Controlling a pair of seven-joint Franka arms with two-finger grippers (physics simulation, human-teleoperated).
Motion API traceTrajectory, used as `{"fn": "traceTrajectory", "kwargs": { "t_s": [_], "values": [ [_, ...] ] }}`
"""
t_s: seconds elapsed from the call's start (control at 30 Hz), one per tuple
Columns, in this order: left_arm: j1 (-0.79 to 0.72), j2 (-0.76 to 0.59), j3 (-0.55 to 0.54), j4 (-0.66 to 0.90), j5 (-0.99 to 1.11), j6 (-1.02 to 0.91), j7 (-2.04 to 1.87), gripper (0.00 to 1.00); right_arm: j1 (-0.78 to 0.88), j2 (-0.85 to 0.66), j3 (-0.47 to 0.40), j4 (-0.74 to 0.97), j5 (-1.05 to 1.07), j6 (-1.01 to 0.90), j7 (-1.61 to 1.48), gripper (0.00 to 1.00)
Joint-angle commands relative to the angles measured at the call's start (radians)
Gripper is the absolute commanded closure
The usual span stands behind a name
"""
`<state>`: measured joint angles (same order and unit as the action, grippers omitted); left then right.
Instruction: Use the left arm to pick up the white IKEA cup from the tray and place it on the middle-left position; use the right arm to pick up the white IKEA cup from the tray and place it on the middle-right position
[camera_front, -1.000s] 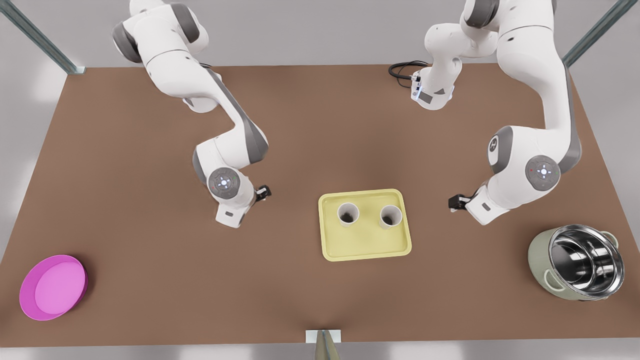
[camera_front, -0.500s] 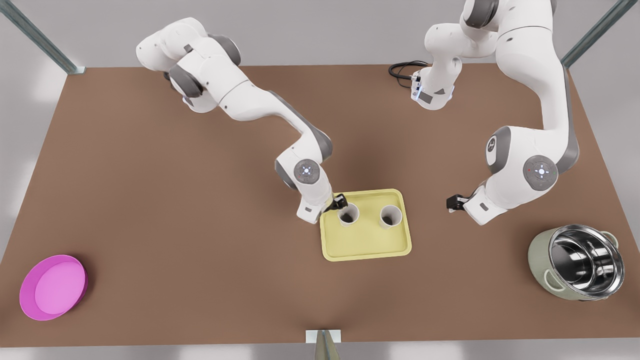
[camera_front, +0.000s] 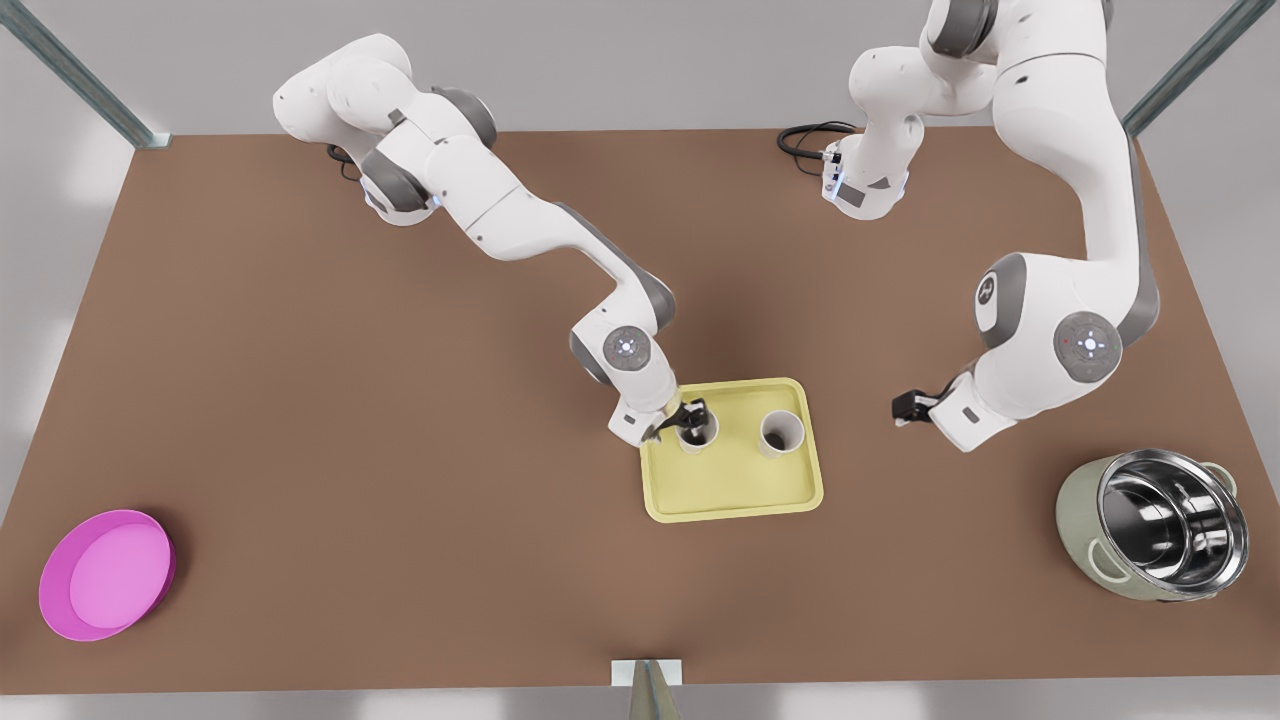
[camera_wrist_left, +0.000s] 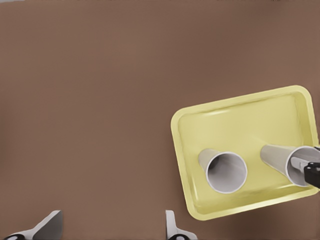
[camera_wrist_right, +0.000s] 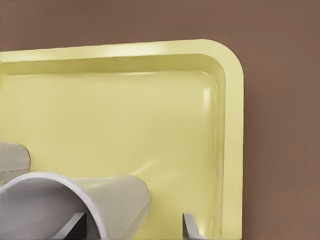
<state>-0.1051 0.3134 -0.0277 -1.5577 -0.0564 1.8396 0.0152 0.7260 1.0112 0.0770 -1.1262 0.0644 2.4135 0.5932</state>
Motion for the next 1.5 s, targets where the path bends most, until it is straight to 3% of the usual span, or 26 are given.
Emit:
{"fn": "traceTrajectory", "kwargs": {
  "t_s": [0.0, 0.1, 0.27, 0.37, 0.43, 0.53, 0.6, 0.73, 0.8, 0.87, 0.97, 1.07, 1.47],
  "values": [
    [0.012, -0.017, 0.009, 0.016, -0.022, -0.013, 0.005, 0.00, -0.002, 0.000, 0.000, 0.000, -0.002, 0.029, 0.108, 0.47],
    [0.016, -0.017, 0.031, 0.062, -0.020, -0.062, 0.006, 0.00, -0.002, 0.000, 0.001, 0.000, -0.002, 0.029, 0.109, 0.49],
    [-0.015, -0.002, 0.020, 0.073, -0.010, -0.051, -0.012, 0.00, -0.016, -0.002, 0.000, -0.001, 0.000, 0.027, 0.108, 0.72],
    [-0.011, -0.002, 0.023, 0.065, -0.008, -0.057, -0.017, 0.00, -0.023, -0.003, 0.001, -0.001, 0.002, 0.027, 0.116, 0.93],
    [-0.015, -0.005, 0.023, 0.070, 0.000, -0.057, -0.017, 0.00, -0.037, -0.008, 0.003, 0.000, 0.032, 0.027, 0.112, 0.99],
    [-0.015, -0.010, 0.022, 0.071, 0.001, -0.060, -0.017, 0.00, -0.097, -0.098, 0.021, -0.010, 0.032, -0.049, 0.096, 1.00],
    [-0.015, -0.008, 0.022, 0.068, 0.001, -0.060, -0.017, 0.00, -0.207, -0.189, 0.020, -0.012, 0.035, -0.292, -0.136, 1.00],
    [-0.034, -0.001, 0.020, 0.068, 0.000, -0.048, -0.058, 0.00, -0.382, -0.312, 0.015, -0.053, 0.028, -0.551, -0.280, 1.00],
    [-0.182, 0.056, 0.020, 0.071, 0.058, 0.015, -0.296, 0.00, -0.568, -0.486, 0.024, -0.299, 0.020, -0.547, -0.587, 1.00],
    [-0.243, 0.067, 0.020, 0.059, 0.064, 0.015, -0.373, 0.00, -0.657, -0.565, 0.024, -0.406, -0.075, -0.550, -0.736, 1.00],
    [-0.292, 0.069, 0.017, -0.048, 0.023, 0.076, -0.471, 0.00, -0.731, -0.517, 0.017, -0.412, -0.183, -0.476, -0.872, 1.00],
    [-0.312, 0.125, 0.017, -0.055, 0.023, 0.127, -0.511, 0.00, -0.755, -0.393, 0.013, -0.411, -0.183, -0.225, -1.000, 1.00],
    [-0.277, 0.239, 0.038, -0.094, 0.079, 0.276, -0.518, 0.00, -0.763, -0.309, 0.024, -0.408, -0.098, -0.088, -0.998, 1.00]
  ]
}}
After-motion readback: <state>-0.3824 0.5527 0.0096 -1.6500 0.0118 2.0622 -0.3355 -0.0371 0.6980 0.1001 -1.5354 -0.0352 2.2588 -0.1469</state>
